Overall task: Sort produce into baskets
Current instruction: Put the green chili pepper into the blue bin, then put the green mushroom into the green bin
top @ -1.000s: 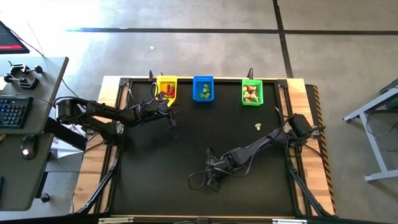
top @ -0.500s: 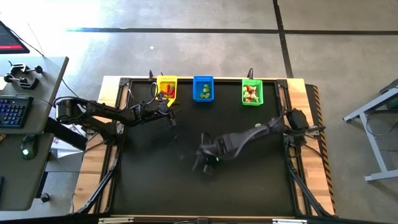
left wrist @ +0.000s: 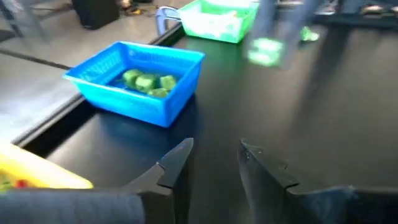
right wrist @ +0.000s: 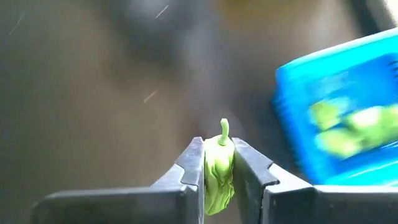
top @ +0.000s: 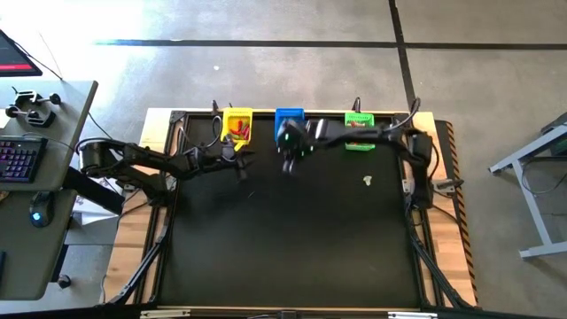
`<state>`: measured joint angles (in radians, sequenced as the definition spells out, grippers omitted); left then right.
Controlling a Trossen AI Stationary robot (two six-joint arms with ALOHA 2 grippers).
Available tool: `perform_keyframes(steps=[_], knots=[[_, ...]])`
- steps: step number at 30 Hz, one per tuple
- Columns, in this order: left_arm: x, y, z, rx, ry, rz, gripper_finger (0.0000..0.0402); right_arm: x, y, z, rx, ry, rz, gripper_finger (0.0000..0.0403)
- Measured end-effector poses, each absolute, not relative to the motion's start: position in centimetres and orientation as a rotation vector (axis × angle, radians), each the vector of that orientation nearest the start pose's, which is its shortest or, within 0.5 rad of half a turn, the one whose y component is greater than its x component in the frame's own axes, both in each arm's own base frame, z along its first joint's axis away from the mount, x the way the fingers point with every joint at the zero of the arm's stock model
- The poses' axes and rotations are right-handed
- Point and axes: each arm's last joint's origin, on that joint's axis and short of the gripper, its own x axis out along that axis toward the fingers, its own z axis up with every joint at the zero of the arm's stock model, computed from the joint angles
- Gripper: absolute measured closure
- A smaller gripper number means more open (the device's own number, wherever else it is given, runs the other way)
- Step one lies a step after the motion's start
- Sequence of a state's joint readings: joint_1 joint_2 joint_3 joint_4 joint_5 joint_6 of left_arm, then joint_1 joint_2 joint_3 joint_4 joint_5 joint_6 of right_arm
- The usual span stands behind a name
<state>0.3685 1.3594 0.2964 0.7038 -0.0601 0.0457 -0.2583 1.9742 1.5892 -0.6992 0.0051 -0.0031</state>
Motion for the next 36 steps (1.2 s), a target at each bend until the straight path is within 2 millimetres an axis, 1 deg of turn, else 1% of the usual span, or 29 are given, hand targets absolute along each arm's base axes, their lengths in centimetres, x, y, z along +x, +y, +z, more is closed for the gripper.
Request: perform_keyframes(steps=[3,7,11,15,18,20,23,28,30,32,34,36], knots=[[21.1,8.2,14.3,-0.027,0.350,0.365,0.0307,40.1,-14.3,22.8,0.141,0.998,-0.275,0.0363],[21.3,7.9,14.6,-0.033,0.313,0.284,0.0328,39.7,-18.3,21.4,0.170,0.952,-0.285,0.0363],[21.3,7.9,14.7,-0.041,0.304,0.267,0.0346,39.3,-21.2,20.1,0.209,0.935,-0.307,0.0363],[21.3,7.9,14.7,-0.041,0.303,0.268,0.0360,39.4,-23.1,18.8,0.235,0.946,-0.327,0.0362],[21.3,7.9,14.7,-0.042,0.304,0.268,0.0366,39.6,-23.6,17.4,0.257,0.979,-0.328,0.0351],[21.3,7.9,14.7,-0.043,0.304,0.272,0.0368,39.7,-23.6,17.0,0.256,0.994,-0.332,0.0336],[21.3,7.9,14.6,-0.058,0.302,0.280,0.0369,39.9,-23.6,17.2,0.237,0.982,-0.350,0.0300],[21.3,7.9,14.7,-0.057,0.302,0.283,0.0369,39.8,-23.7,17.4,0.204,0.993,-0.369,0.0228],[21.3,7.9,14.7,-0.057,0.302,0.283,0.0369,39.7,-23.5,17.9,0.186,0.994,-0.352,0.0209],[21.3,7.9,14.7,-0.057,0.302,0.284,0.0369,39.5,-23.4,18.7,0.173,0.988,-0.348,0.0200],[21.3,7.9,14.7,-0.057,0.302,0.284,0.0369,39.3,-23.0,19.7,0.150,0.991,-0.356,0.0201],[21.3,7.9,14.7,-0.057,0.302,0.286,0.0369,39.0,-22.5,20.8,0.123,0.980,-0.372,0.0215]])
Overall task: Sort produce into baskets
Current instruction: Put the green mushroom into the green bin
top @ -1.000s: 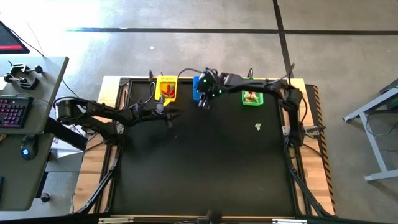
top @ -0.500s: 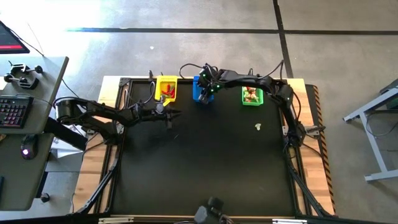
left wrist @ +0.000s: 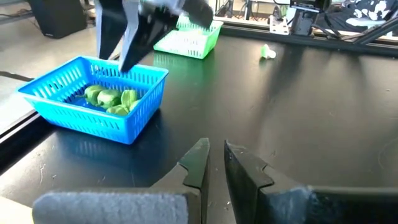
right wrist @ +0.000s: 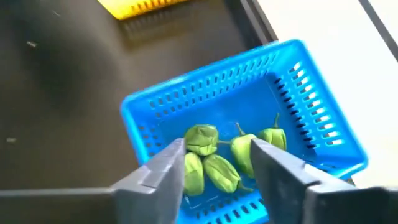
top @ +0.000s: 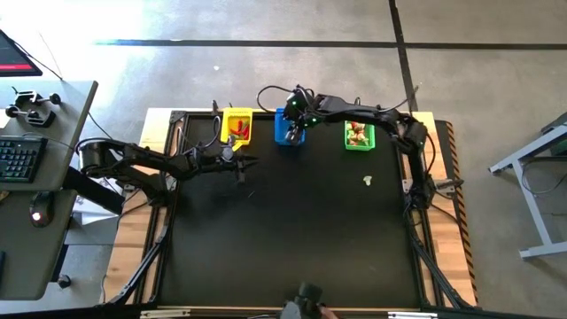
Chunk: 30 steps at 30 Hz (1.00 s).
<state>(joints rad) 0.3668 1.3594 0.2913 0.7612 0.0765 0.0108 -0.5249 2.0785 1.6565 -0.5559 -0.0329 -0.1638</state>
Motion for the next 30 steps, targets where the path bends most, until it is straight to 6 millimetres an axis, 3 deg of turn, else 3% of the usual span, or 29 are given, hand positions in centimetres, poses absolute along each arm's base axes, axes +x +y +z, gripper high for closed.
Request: perform_keyframes(steps=[4,9,16,22,30], knots=[[21.3,8.0,14.7,-0.057,0.301,0.288,0.0369,38.4,-21.5,22.3,0.102,0.950,-0.374,0.0284],[21.3,8.0,14.7,-0.057,0.301,0.288,0.0369,36.9,-19.7,21.7,0.118,0.899,-0.385,0.0391],[21.3,8.0,14.7,-0.056,0.299,0.288,0.0369,32.1,-15.4,20.5,0.248,0.800,-0.522,0.0394],[21.4,8.0,14.9,-0.052,0.280,0.289,0.0369,27.1,-10.0,21.4,0.411,0.775,-0.609,0.0398],[21.4,8.0,15.0,-0.049,0.269,0.289,0.0369,20.8,-4.0,21.8,0.581,1.066,-0.710,0.0400]])
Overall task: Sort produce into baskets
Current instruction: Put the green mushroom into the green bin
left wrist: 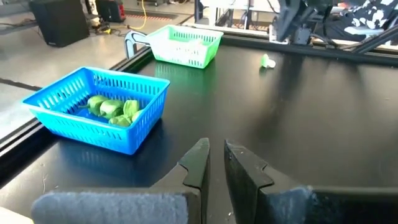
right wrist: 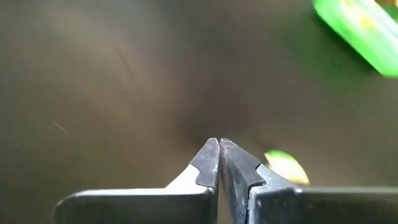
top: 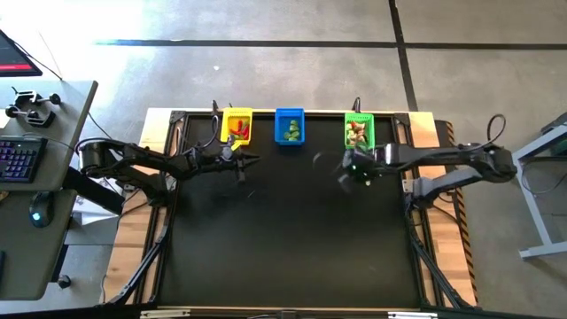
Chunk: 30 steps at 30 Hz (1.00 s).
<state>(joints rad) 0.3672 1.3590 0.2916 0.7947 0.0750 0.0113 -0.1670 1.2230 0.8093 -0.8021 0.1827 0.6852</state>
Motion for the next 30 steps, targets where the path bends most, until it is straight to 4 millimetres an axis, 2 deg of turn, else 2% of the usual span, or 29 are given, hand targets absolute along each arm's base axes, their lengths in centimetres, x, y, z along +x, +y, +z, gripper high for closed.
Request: perform_keyframes(steps=[3,7,11,16,26,30], knots=[[21.4,8.0,15.2,-0.044,0.251,0.289,0.0369,19.5,-3.1,21.5,0.528,1.207,-0.741,0.0388],[21.4,8.0,15.2,-0.024,0.252,0.287,0.0369,18.7,-3.0,20.8,0.396,1.365,-0.739,0.0340],[21.4,8.0,15.2,-0.001,0.256,0.283,0.0369,19.2,-3.4,20.1,0.243,1.454,-0.612,0.0281],[21.4,8.0,15.2,0.000,0.257,0.283,0.0369,19.8,-4.5,18.8,0.208,1.551,-0.472,0.0237],[21.4,8.0,15.1,0.015,0.262,0.280,0.0369,20.4,-6.9,16.1,0.128,1.713,-0.340,0.0232],[21.4,8.0,15.1,0.015,0.265,0.280,0.0369,20.4,-7.7,15.7,0.136,1.724,-0.326,0.0252]])
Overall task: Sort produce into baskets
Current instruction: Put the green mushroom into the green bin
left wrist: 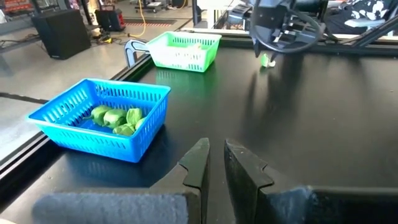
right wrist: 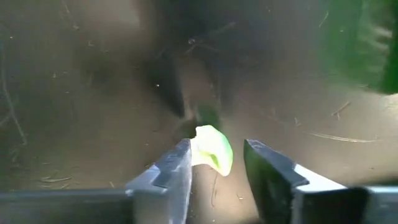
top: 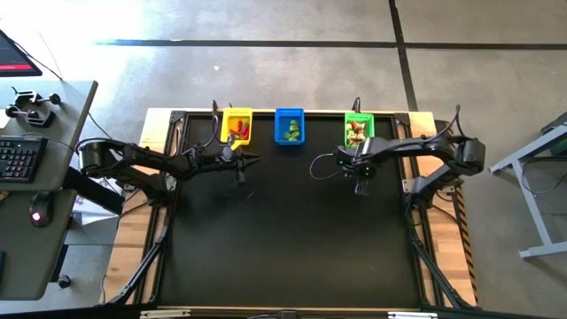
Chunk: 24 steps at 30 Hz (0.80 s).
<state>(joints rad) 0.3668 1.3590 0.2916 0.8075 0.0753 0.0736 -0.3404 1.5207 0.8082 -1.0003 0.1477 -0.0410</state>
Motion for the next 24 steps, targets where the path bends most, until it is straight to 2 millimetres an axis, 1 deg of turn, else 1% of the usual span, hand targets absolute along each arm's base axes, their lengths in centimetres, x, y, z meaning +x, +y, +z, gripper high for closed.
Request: perform_keyframes(steps=[5,10,12,14,18,21,24], knots=[[21.4,8.0,15.1,0.022,0.268,0.266,0.0369,20.1,-8.6,15.5,0.185,1.725,-0.316,0.0318],[21.4,7.9,15.1,0.022,0.268,0.263,0.0369,19.8,-9.3,15.5,0.260,1.708,-0.260,0.0389],[21.4,7.9,15.1,0.022,0.267,0.263,0.0369,19.8,-9.5,15.8,0.286,1.696,-0.261,0.0396],[21.4,7.9,15.1,0.022,0.267,0.263,0.0369,20.2,-9.7,16.6,0.295,1.660,-0.283,0.0392],[21.4,7.9,15.2,0.022,0.264,0.263,0.0369,21.0,-10.4,19.2,0.272,1.511,-0.345,0.0396],[21.4,7.9,15.5,0.026,0.248,0.264,0.0369,21.1,-11.9,20.9,0.262,1.344,-0.476,0.0400],[21.3,7.9,15.9,0.032,0.225,0.265,0.0369,20.5,-13.7,21.8,0.314,1.214,-0.612,0.0399]])
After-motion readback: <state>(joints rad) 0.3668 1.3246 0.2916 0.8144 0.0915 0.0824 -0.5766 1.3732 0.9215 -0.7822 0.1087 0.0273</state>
